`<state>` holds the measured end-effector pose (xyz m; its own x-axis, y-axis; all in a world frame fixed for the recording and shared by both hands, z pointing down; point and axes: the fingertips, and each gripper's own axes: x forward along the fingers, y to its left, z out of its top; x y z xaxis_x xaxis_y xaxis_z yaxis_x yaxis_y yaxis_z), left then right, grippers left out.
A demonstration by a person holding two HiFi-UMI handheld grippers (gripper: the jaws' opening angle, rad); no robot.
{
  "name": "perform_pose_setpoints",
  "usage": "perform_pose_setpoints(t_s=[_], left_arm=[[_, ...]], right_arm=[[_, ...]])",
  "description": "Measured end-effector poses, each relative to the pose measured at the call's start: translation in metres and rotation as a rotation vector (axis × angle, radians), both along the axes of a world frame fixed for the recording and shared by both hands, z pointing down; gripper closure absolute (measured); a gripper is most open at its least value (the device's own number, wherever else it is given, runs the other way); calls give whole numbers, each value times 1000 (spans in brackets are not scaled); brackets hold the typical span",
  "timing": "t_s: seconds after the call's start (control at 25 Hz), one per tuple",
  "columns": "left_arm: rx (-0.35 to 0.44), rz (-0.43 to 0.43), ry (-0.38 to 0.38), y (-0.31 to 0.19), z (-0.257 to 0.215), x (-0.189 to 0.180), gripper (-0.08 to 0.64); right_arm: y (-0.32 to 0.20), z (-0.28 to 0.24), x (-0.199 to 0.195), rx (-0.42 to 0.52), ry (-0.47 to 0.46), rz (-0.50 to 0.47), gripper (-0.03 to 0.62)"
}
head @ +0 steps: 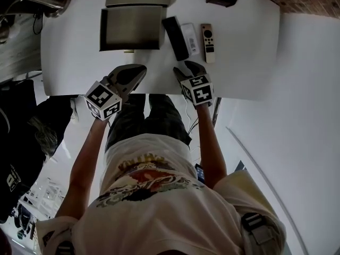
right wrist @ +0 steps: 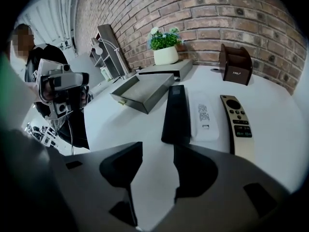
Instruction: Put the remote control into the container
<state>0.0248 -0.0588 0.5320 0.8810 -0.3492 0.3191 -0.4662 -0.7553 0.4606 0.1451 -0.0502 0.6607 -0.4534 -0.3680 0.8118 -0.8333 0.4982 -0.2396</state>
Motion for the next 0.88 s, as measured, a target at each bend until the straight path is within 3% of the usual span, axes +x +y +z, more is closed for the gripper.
perform_pose_setpoints(t_s=[0.68,0.88], left_arm=[[-27,-41,-5,3,4,-9,554],[-36,-41,-4,6,6,-7,554]], right_arm=[[-9,12,13,-18,-19,17,384],[-16,14,17,-14,12,-5,382]])
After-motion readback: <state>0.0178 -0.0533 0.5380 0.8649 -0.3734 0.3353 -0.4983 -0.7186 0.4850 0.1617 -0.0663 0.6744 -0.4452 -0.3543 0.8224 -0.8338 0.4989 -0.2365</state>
